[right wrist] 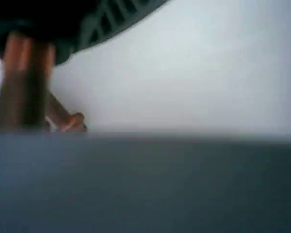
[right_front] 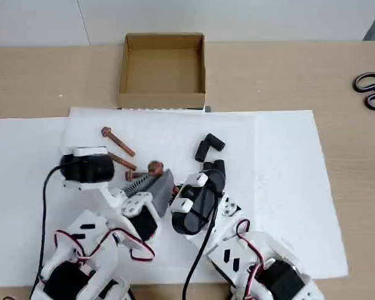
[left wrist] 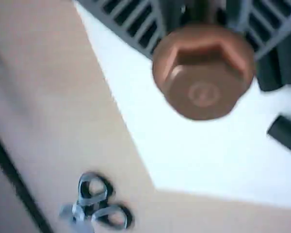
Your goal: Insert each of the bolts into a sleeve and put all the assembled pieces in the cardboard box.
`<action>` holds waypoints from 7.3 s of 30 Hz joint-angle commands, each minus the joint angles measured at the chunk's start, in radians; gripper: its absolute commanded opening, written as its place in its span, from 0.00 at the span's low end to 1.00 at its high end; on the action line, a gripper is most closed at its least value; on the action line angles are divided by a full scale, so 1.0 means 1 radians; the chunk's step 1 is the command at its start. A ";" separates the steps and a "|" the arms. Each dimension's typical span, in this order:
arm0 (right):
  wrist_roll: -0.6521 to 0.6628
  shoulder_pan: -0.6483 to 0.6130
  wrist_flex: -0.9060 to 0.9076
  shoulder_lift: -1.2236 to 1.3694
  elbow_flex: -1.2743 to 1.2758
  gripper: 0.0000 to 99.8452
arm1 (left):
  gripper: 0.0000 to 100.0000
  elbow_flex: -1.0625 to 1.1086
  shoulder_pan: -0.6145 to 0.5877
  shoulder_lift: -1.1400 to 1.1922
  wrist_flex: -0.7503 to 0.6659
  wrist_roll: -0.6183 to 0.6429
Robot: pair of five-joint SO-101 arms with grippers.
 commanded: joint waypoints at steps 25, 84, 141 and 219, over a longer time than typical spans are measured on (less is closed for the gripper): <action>0.011 -0.001 -0.024 -0.010 -0.006 0.00 | 0.29 -0.038 0.028 -0.002 0.124 -0.129; -0.198 0.315 -0.237 0.690 -0.347 0.00 | 0.01 0.424 -0.529 -0.006 -0.061 -0.572; 0.018 0.444 -0.208 2.278 -1.984 0.16 | 0.01 0.426 -0.537 -0.006 -0.052 -0.568; 0.407 0.495 0.608 2.468 -2.038 0.00 | 0.01 0.426 -0.537 -0.006 -0.052 -0.566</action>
